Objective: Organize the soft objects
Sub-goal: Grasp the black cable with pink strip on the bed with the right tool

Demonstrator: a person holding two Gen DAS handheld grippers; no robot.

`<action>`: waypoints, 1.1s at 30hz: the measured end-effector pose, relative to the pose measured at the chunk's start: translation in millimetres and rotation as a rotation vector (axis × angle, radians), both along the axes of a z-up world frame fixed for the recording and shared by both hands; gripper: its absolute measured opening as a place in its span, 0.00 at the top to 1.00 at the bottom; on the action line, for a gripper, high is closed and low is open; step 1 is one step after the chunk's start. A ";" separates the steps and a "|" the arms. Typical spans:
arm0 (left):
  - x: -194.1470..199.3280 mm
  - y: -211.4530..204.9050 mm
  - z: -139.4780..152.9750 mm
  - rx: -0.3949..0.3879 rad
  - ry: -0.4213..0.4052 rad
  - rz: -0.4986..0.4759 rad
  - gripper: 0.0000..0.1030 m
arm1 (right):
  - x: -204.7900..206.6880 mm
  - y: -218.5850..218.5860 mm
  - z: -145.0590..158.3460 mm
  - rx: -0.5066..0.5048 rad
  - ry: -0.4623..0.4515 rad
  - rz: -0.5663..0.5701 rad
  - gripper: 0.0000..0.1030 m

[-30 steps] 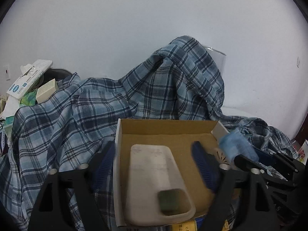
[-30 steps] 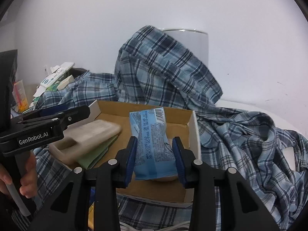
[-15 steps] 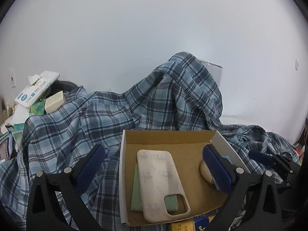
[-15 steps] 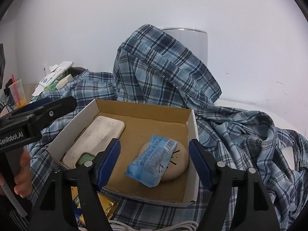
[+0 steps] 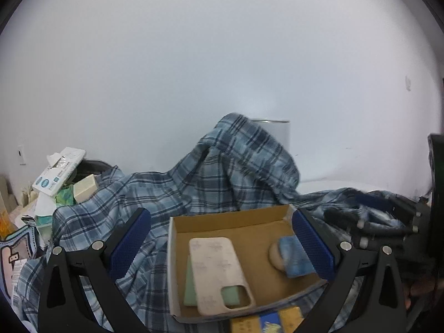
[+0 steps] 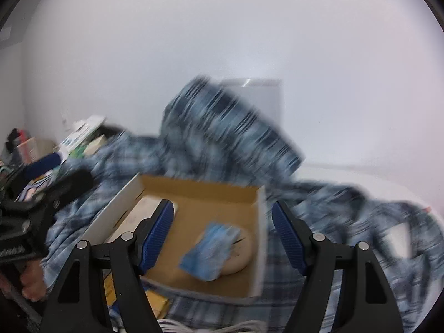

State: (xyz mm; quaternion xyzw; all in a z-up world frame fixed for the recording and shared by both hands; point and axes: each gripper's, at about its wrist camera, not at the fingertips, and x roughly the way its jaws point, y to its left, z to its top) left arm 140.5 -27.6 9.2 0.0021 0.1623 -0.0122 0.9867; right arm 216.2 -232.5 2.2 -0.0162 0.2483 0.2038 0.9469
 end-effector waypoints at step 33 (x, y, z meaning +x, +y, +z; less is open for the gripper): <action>-22.7 -66.3 -16.1 -0.002 0.191 -0.279 0.00 | -83.6 -93.5 -29.7 -0.148 0.245 0.003 0.30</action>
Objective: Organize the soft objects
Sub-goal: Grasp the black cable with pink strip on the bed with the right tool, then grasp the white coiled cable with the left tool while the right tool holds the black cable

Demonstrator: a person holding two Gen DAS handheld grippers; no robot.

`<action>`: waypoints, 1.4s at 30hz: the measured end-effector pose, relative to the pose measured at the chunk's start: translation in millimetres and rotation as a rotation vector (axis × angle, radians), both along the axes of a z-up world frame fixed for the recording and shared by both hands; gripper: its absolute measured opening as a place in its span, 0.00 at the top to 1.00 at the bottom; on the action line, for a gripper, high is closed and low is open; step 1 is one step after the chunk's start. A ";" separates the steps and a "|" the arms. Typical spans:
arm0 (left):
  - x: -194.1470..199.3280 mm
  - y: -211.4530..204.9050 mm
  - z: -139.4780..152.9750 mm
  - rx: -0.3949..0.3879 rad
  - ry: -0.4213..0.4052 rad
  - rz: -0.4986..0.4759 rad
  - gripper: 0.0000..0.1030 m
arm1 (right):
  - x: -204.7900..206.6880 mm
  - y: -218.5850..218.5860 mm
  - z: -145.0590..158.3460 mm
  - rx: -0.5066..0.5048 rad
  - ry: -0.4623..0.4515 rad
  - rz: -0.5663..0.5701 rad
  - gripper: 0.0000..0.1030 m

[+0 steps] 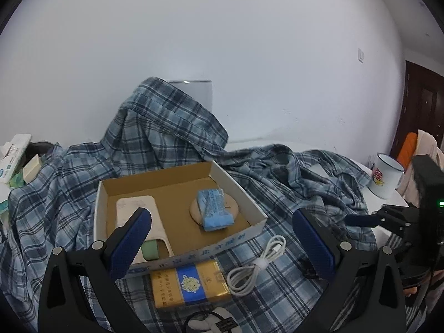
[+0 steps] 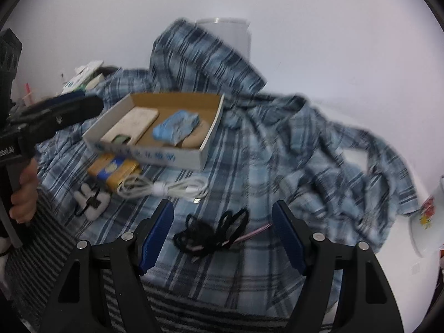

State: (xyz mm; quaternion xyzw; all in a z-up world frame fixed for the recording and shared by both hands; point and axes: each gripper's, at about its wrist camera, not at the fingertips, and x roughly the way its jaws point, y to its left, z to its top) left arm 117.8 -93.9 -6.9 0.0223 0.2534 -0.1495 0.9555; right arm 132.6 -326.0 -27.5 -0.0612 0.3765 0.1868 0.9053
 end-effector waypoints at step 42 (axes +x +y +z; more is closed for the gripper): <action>15.8 -28.3 -37.1 0.124 0.084 -0.064 0.00 | -22.7 -0.8 3.9 0.069 -0.114 0.050 0.90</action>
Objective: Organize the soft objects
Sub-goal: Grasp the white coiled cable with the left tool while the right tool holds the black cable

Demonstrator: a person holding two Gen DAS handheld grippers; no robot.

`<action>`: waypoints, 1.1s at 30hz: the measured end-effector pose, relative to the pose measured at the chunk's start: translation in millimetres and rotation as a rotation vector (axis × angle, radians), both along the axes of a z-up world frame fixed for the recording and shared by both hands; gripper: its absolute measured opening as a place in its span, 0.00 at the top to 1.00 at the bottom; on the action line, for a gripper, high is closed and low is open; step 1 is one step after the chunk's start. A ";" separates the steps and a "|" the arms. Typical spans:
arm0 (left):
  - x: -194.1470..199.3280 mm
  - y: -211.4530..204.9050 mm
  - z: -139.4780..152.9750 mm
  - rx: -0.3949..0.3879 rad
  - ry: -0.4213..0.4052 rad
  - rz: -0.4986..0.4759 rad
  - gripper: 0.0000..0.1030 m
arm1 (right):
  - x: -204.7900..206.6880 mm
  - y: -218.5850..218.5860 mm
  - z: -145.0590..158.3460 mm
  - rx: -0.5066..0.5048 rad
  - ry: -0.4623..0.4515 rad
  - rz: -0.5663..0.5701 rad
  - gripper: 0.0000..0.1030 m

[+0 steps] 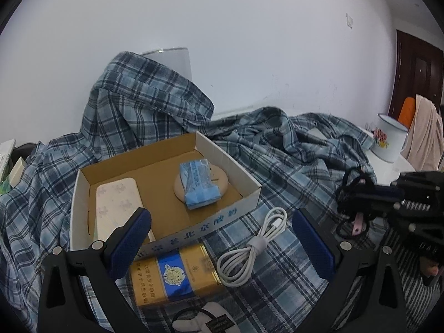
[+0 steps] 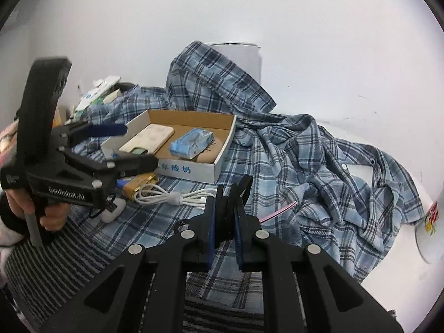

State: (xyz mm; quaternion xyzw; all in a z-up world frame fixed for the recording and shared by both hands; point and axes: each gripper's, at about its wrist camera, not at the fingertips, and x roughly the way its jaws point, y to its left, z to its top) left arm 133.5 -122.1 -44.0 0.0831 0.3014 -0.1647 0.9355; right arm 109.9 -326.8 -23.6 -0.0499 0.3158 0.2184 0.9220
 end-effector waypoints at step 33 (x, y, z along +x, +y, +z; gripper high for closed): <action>22.8 -45.1 -50.8 0.145 0.266 -0.167 0.76 | 1.1 -8.4 0.1 0.058 0.009 -0.007 0.90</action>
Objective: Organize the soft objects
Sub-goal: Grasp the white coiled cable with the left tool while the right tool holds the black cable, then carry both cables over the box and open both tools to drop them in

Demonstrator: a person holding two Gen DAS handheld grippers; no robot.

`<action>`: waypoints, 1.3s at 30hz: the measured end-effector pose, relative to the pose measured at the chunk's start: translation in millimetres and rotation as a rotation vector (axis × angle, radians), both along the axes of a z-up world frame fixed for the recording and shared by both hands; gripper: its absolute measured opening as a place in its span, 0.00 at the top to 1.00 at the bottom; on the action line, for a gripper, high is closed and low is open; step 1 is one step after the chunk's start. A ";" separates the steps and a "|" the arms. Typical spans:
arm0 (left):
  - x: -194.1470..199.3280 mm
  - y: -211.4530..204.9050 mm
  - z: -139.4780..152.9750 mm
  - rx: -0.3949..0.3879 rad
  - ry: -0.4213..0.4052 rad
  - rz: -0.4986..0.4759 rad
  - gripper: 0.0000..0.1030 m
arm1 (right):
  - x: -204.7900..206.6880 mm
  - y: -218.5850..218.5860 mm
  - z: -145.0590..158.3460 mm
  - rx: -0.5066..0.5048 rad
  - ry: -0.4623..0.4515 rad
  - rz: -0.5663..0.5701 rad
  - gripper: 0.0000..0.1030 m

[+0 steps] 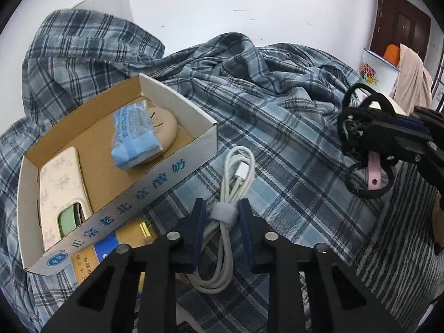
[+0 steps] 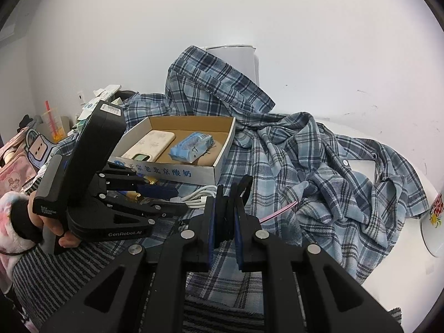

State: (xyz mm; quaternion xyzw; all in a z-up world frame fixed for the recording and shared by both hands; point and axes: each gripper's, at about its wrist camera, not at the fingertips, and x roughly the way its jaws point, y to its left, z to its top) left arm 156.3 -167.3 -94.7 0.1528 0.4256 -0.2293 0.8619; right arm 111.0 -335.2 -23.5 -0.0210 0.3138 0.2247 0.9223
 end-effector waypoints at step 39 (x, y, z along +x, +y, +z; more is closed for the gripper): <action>-63.5 72.9 81.3 -0.338 -0.520 0.178 0.79 | -21.3 6.7 11.8 -0.043 -0.134 0.011 0.90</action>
